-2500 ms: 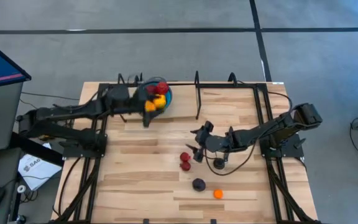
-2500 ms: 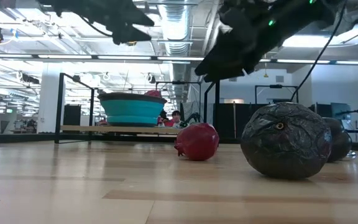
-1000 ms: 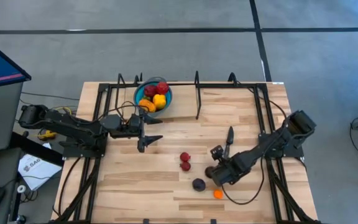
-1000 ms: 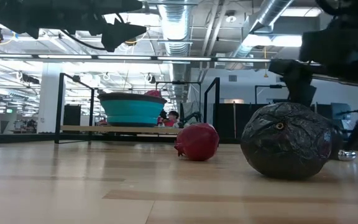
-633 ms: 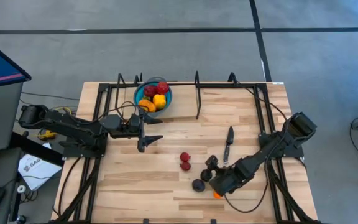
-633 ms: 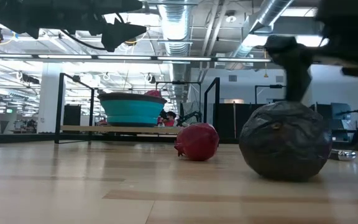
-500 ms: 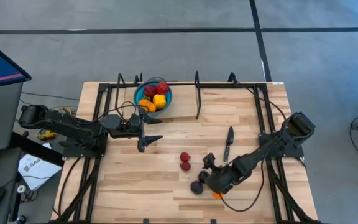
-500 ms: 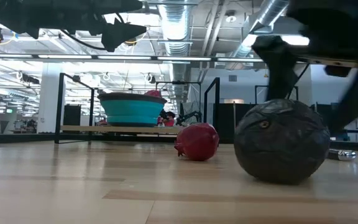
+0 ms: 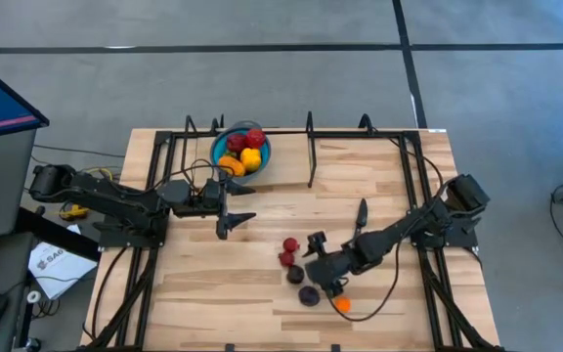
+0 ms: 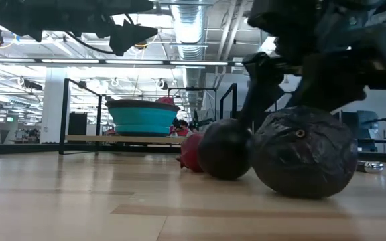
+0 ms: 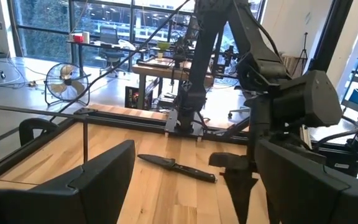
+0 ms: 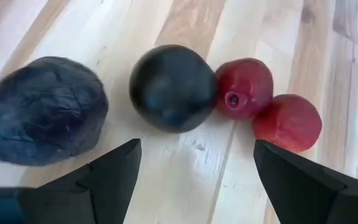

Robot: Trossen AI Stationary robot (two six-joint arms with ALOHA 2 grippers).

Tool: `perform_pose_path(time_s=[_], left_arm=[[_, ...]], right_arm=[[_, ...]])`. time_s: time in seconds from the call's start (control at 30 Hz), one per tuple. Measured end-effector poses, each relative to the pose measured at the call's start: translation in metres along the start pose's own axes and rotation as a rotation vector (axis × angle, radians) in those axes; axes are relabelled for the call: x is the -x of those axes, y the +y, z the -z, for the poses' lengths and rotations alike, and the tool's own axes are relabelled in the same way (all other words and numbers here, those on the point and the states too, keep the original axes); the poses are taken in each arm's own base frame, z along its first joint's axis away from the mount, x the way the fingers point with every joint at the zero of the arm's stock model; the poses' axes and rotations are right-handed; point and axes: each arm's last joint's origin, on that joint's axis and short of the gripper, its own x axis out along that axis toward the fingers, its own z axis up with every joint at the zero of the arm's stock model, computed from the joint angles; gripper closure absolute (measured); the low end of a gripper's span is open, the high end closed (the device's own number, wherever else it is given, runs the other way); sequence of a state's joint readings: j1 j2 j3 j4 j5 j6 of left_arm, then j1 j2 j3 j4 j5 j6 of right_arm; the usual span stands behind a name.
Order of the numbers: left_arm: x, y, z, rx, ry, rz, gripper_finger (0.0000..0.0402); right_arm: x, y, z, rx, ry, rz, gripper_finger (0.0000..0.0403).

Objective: Pick & Place Fruit
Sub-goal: Put the top plum into the blue strainer bowl on the shelf

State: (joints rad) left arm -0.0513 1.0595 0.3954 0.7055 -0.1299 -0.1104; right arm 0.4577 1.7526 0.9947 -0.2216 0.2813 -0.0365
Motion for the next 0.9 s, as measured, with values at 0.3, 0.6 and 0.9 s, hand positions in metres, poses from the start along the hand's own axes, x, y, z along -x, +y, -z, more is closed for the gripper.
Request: perform_pose_path(time_s=[0.3, 0.6, 0.9], left_arm=[[0.0, 0.0, 0.002, -0.001, 0.018, 0.002, 0.0079], [0.0, 0.0, 0.003, -0.001, 0.032, 0.008, 0.0079], [-0.002, -0.001, 0.008, -0.004, 0.064, 0.011, 0.0079]], right_arm=[[-0.003, -0.015, -0.017, -0.19, -0.173, -0.095, 0.0097], [-0.011, -0.031, -0.026, -0.652, -0.168, -0.184, 0.0097], [-0.039, -0.015, -0.043, -0.693, 0.114, -0.106, 0.0097]])
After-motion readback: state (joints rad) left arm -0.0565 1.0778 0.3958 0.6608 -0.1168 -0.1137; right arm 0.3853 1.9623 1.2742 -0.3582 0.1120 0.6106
